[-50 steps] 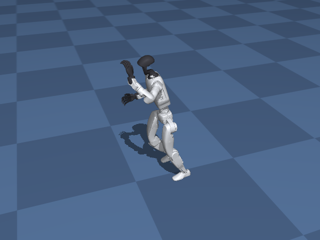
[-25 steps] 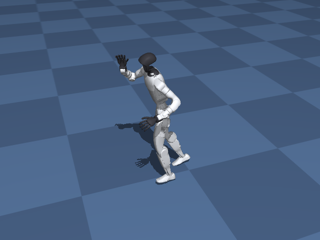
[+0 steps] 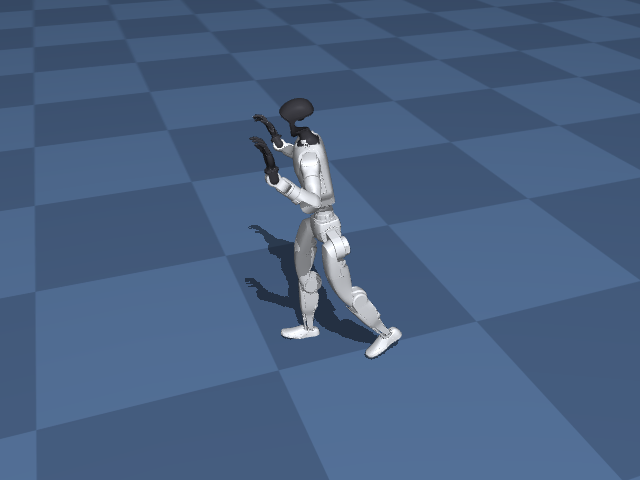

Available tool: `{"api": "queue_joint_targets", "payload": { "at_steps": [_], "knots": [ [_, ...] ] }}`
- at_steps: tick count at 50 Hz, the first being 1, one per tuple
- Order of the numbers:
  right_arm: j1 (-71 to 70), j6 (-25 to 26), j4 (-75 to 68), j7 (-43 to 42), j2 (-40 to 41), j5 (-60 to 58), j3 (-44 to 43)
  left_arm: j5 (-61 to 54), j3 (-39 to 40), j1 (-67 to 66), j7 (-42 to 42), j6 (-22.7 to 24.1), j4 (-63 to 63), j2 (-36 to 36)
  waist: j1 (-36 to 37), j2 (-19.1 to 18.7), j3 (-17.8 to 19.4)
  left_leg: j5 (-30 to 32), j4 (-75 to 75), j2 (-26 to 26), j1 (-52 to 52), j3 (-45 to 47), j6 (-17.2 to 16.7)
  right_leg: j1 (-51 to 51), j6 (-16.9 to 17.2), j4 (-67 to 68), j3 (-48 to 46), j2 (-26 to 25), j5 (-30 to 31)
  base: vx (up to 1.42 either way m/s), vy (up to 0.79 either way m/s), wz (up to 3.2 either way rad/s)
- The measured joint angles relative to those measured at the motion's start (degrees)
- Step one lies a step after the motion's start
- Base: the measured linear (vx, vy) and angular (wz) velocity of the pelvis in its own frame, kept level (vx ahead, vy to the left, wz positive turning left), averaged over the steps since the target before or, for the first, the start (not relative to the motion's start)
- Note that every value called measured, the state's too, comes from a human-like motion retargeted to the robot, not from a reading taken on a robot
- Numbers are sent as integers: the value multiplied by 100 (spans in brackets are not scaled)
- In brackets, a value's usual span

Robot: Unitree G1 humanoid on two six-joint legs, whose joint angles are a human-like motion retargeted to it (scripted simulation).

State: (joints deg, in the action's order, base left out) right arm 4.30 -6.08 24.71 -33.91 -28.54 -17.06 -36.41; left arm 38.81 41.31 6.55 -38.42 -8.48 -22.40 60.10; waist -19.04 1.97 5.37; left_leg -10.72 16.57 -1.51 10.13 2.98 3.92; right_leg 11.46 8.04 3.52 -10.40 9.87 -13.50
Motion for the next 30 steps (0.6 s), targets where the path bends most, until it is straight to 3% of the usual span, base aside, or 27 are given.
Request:
{"api": "queue_joint_targets", "payload": {
  "at_steps": [2, 5, 9, 12, 15, 17, 20, 22, 23, 25, 27, 30],
  "knots": [
    [-603, 62, 265, -233, -348, 16, -556, -188, -228, 322, 182, 239, -152, -77, 172, 162, 115, -280, 1610, -28, -359, 179, 233, -110, -225, 397, 208, 24, -22, 98, -25, -78],
    [-1482, 25, 635, -281, -1159, 126, -881, -33, -92, 167, 312, 201, -123, -70, 652, 162, 319, -1099, 4160, 393, -1206, 501, 486, -56, -588, 1708, 422, -179, -1075, 94, -19, -93],
    [-2228, -46, 924, -87, -1739, 63, -587, 214, 8, -251, 351, 228, -72, -697, 1464, 472, 281, -1757, 5523, 757, -2321, 830, 709, -150, -469, 2656, 519, -191, -1892, 98, -14, -50],
    [-2420, -119, 1031, -103, -1784, -9, -470, 111, -58, -560, 237, 392, 70, -1591, 2166, 954, -15, -1864, 4683, 660, -2959, 1183, 634, -622, -195, 2067, 470, -62, -1564, 107, -8, -17],
    [-2790, 11, 1085, -270, -1769, -528, -166, -228, -189, -957, 116, 657, 358, -2461, 2999, 1426, -267, -1434, 2293, 406, -2995, 1691, 353, -1118, -21, 1353, 560, 10, -556, 113, 3, -43],
    [-3045, 39, 1118, -352, -1861, -781, 87, -496, -107, -1275, 62, 880, 575, -2687, 3563, 1504, -264, -1050, 285, 258, -2637, 1894, -9, -1516, -6, 1080, 749, -111, 108, 116, 13, -74],
    [-3128, -109, 1188, -458, -2249, -798, 358, -674, 30, -1612, -59, 1141, 702, -2625, 4144, 1263, -155, -746, -1386, 165, -2308, 1545, -523, -2237, -69, 976, 1081, -428, 688, 114, 19, -32],
    [-3222, -87, 1096, -373, -2342, -1086, 607, -596, 106, -1456, -163, 1141, 685, -2410, 4215, 909, 54, -467, -1362, 125, -2081, 977, -452, -2521, -243, 1688, 953, -522, 615, 106, 20, 41],
    [-3208, -25, 1052, -377, -2359, -1231, 675, -512, 156, -1278, -255, 1010, 663, -2266, 4164, 803, 117, -561, -1048, 69, -2097, 779, -202, -2242, -235, 2694, 646, -369, 357, 99, 19, 78],
    [-2920, 58, 1015, -474, -2292, -1306, 553, -411, 325, -864, -450, 681, 579, -1952, 3911, 689, 256, -1330, 74, -117, -2320, 607, 312, -1626, -400, 4587, 15, 321, -233, 95, 17, 98],
    [-2343, 71, 877, -490, -1871, -1504, 393, -167, 401, -373, -476, 450, 539, -1660, 3555, 531, 429, -2057, 1077, -214, -2388, 555, 531, -1239, -723, 5625, -75, 773, -817, 93, 14, 79],
    [-1163, -143, 711, -234, -990, -1333, 1, 105, 347, 131, -412, 224, 521, -1172, 2918, 239, 526, -2461, 1472, -182, -2070, 509, 288, -501, -758, 6037, 390, 675, -1240, 94, 7, 38]
  ]
}}
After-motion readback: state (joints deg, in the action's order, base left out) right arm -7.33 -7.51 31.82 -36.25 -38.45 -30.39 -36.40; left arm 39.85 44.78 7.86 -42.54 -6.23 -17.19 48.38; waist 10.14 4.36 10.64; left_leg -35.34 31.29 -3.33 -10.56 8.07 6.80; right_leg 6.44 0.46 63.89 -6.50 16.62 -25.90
